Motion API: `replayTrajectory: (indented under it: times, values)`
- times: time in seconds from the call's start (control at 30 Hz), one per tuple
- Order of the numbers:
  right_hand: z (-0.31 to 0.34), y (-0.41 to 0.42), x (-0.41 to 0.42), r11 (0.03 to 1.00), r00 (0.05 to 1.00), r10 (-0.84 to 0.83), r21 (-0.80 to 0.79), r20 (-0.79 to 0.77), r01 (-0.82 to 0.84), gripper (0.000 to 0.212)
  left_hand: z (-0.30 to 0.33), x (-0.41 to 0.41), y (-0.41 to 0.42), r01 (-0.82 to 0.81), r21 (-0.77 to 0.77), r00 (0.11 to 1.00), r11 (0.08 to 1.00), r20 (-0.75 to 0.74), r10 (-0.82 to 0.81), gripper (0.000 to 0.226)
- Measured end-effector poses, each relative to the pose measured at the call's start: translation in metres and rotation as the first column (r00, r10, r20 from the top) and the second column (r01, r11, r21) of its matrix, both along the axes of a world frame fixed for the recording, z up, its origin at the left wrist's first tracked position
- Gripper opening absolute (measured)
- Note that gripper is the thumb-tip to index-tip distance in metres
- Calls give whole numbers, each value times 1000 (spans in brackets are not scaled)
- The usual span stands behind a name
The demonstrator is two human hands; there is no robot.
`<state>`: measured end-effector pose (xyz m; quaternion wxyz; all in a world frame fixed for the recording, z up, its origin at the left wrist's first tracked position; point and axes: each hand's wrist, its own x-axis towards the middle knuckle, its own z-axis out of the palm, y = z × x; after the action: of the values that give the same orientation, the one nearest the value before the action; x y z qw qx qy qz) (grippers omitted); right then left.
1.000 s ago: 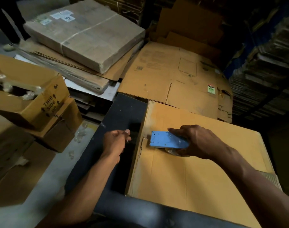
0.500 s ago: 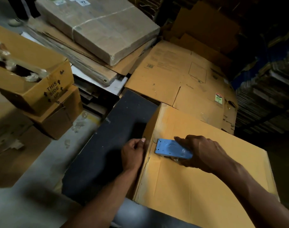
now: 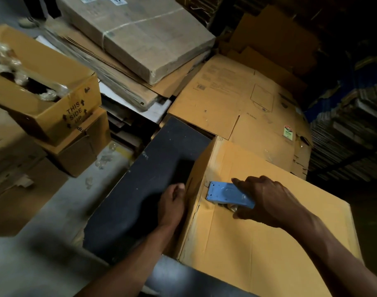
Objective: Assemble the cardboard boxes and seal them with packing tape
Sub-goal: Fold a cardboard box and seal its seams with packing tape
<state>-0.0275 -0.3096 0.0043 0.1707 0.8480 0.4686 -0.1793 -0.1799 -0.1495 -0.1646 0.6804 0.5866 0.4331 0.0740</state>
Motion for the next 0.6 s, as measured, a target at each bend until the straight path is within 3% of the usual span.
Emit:
replayTrajectory:
  times: [0.07, 0.17, 0.23, 0.3, 0.33, 0.4, 0.47, 0.6]
  values:
    - [0, 0, 1, 999, 1000, 16, 51, -12, -15, 95, 22, 5, 3, 6, -8, 975, 1000, 223, -5, 49]
    - [-2, 2, 1, 996, 998, 57, 67, -41, -54, 96, 42, 15, -3, 309, 35, 891, 950, 339, -302, 82]
    - [-4, 3, 0, 994, 994, 102, 51, -45, -99, 89, 40, 17, -5, 537, 154, 798, 829, 226, -559, 110]
    - [-4, 5, -1, 991, 990, 137, 12, -32, -136, 79, 36, 16, -2, 649, 311, 719, 695, 48, -693, 131]
    - [-4, 6, -2, 990, 990, 138, -6, -29, -138, 76, 36, 14, -1, 660, 442, 698, 607, -61, -713, 137]
    - [-2, 6, -2, 991, 991, 131, -31, -30, -132, 71, 39, 11, 0, 639, 696, 667, 327, -290, -687, 136]
    - [1, 5, -1, 989, 990, 139, -43, -25, -140, 69, 44, 11, 0, 651, 752, 616, 107, -440, -653, 126]
    - [22, -4, 4, 998, 994, 61, 4, -93, -61, 67, 47, 14, 0, 697, 717, 580, 27, -541, -609, 123]
